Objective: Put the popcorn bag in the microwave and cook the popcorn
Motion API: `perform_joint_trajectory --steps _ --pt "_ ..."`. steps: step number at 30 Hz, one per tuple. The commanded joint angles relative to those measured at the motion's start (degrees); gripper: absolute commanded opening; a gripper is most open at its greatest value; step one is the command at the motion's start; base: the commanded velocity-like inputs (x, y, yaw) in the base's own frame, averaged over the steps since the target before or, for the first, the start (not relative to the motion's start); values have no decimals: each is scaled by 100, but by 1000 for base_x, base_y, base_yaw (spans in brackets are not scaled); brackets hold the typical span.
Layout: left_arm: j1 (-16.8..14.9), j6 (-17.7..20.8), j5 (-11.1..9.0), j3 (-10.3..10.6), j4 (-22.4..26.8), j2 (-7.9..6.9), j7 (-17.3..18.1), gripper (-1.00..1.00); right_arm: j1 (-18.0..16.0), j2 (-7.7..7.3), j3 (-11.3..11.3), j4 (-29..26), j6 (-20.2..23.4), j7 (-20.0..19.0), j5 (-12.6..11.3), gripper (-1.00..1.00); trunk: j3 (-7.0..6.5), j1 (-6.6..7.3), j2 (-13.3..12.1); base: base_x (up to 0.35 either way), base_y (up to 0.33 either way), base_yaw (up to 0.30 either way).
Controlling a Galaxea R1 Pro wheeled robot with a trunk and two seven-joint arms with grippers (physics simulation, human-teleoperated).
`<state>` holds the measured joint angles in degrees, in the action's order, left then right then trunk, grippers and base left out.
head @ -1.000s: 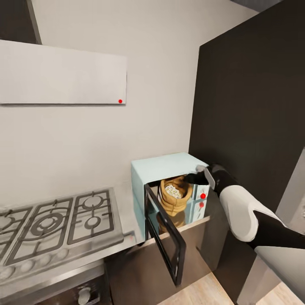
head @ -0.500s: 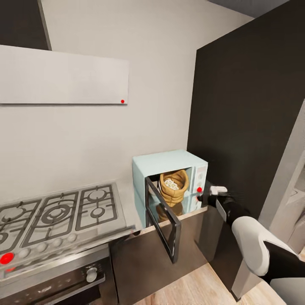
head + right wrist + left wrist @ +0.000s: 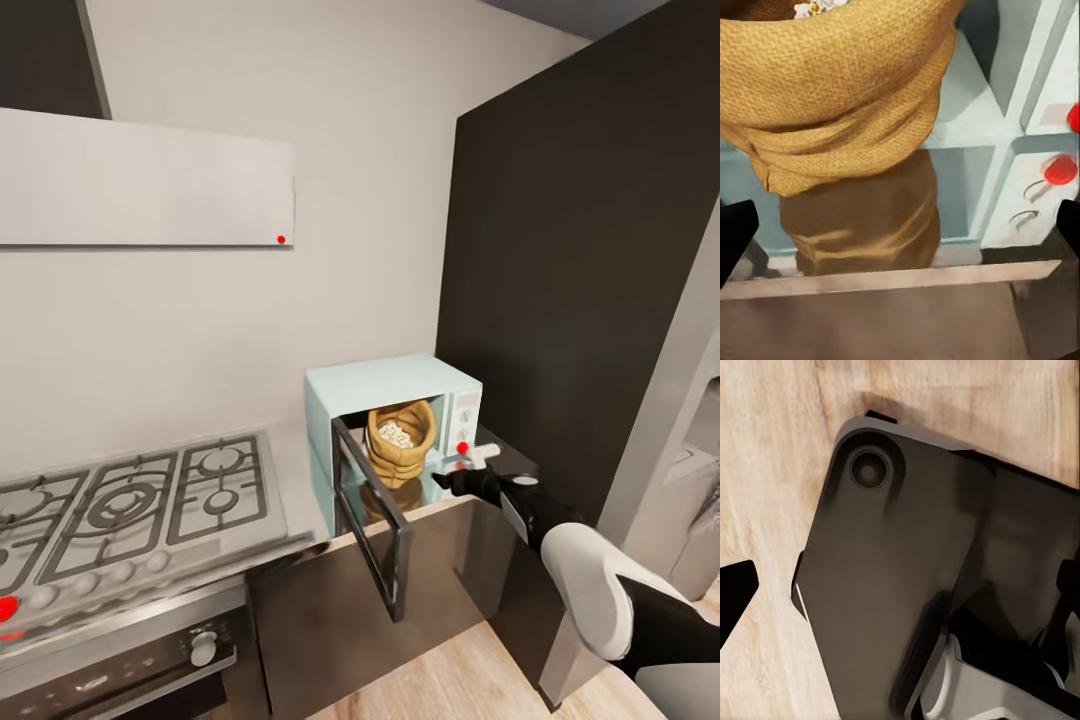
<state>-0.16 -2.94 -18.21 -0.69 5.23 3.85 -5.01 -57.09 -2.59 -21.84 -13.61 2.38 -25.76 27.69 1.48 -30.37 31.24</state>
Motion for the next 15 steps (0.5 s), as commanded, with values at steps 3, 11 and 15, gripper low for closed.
perform_joint_trajectory --steps 3,11,15 --pt "-2 -16 -25 -9 4 2 -18 100 -4 -4 -53 23 -50 -138 34 100 11 -2 10 0 -280 0" --pt "-2 -19 -17 -18 4 2 -18 100 -4 217 -55 51 -63 -981 15 100 11 -2 10 0 -120 0" --pt "-2 -23 -16 -19 7 -7 -18 100 -4 493 -57 71 -62 -739 -21 100 11 -2 10 0 -3 0"
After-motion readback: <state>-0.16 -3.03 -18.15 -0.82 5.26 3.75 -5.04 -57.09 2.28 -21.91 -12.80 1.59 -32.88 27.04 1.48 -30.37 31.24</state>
